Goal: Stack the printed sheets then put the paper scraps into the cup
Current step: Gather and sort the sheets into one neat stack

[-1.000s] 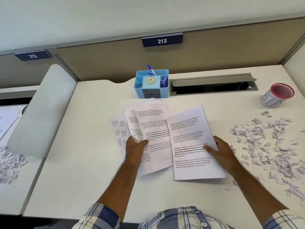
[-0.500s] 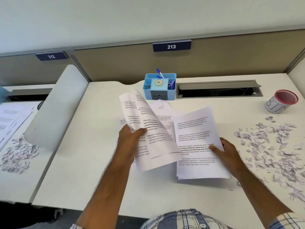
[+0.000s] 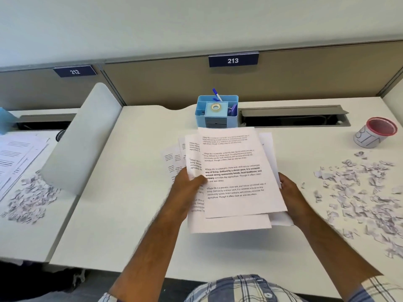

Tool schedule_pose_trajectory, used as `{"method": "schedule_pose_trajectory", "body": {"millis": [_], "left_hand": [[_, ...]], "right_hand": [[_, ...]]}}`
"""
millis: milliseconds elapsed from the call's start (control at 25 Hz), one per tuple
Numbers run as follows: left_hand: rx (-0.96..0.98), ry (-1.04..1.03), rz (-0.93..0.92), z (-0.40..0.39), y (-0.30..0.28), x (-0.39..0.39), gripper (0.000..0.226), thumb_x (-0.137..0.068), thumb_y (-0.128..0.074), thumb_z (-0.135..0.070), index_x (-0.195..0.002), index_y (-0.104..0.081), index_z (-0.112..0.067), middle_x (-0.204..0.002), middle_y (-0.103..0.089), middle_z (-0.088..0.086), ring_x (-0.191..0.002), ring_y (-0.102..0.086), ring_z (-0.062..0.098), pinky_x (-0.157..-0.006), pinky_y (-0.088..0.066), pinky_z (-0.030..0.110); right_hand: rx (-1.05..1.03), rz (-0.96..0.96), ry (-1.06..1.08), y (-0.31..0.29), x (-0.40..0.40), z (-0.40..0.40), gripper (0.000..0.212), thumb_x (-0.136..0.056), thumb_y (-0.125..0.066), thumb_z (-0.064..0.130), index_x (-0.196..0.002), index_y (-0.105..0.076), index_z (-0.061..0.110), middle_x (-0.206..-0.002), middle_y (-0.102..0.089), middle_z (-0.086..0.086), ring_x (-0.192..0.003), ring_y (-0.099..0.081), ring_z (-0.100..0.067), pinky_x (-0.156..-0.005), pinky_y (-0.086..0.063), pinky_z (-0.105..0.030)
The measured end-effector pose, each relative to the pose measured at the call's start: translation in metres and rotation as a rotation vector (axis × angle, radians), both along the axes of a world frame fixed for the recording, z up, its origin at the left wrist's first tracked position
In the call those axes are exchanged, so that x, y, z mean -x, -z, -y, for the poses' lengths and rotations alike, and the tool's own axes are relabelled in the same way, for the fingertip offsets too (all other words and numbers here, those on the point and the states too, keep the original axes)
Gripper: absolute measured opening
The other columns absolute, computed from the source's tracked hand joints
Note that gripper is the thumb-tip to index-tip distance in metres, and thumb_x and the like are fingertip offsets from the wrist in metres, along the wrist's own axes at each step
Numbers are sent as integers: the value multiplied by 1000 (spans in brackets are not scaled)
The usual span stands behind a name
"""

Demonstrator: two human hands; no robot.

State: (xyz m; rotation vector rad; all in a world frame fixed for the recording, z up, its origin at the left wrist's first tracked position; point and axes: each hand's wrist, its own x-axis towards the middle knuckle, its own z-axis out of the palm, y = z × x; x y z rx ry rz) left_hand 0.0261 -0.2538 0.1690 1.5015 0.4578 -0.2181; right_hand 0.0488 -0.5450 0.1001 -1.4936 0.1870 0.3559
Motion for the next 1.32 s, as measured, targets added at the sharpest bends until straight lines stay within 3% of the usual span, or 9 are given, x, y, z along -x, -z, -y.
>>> {"method": "schedule_pose_trajectory", "body": {"millis": [160,280,520,720,880,960,1120,1200,1320], "left_hand": [[-129,-15,-1,-10,23,9,40,-89,-68,-7,-124,-69,-25,-116,-79,-9,-105,-76,17,-99,-59,52],[7,19,-43,-19,32,11,41,-92,-68,-6,-130,-67,-21,-124,-77,-1,-112,-75,25,-103,-57,55],[248,115,-99,-20,37,21,50,-95,-69,-2,-142,-58,-14,-134,-72,7,-122,-70,32,-106,-54,54],[301,75,-102,-9,43,23,50,-93,-73,-2,-140,-59,-15,-131,-74,5,-119,-72,28,-101,-58,49],[293,41,-79,-10,47,19,53,-87,-80,-1,-135,-62,-15,-127,-75,8,-114,-74,32,-95,-60,52],[241,2,-80,-11,49,15,53,-82,-85,-2,-131,-65,-11,-123,-76,11,-110,-75,33,-95,-60,56],[155,-2,-71,-15,47,7,53,-78,-90,-7,-125,-69,-9,-115,-79,9,-105,-77,32,-93,-61,57],[117,50,-25,-13,43,3,45,-80,-88,-7,-122,-73,-10,-114,-80,8,-106,-77,30,-94,-61,50],[80,103,57,-10,41,0,40,-83,-85,-4,-121,-76,-13,-116,-79,4,-112,-75,28,-95,-61,38]], "right_hand": [[-57,-13,18,-26,7,-17,25,-99,-66,18,-124,-68,23,-116,-77,-4,-103,-75,-26,-79,-62,-40],[-84,-17,26,-38,11,-25,24,-100,-63,16,-123,-67,21,-112,-78,-4,-98,-76,-23,-69,-61,-32],[-129,-23,42,-41,14,-34,24,-103,-55,16,-122,-69,22,-117,-75,-8,-101,-72,-29,-81,-60,-44],[39,95,-53,-44,13,-38,23,-104,-56,10,-118,-69,22,-114,-76,-5,-98,-72,-21,-85,-58,-44],[31,43,2,-51,17,-44,37,-111,-36,36,-110,-70,21,-97,-78,11,-88,-72,-2,-73,-55,-20],[58,55,-26,-47,16,-39,49,-108,-25,48,-114,-69,27,-100,-79,11,-93,-74,-4,-70,-56,-17],[77,126,-106,-43,4,-29,26,-102,-57,27,-127,-61,26,-119,-76,0,-107,-73,-17,-84,-61,-32],[107,180,-88,-40,0,-26,31,-96,-67,8,-123,-61,21,-118,-76,2,-105,-73,-14,-82,-59,-23],[189,258,19,-33,1,-28,30,-96,-67,4,-119,-63,22,-112,-76,15,-105,-72,-8,-84,-58,-19]]}}
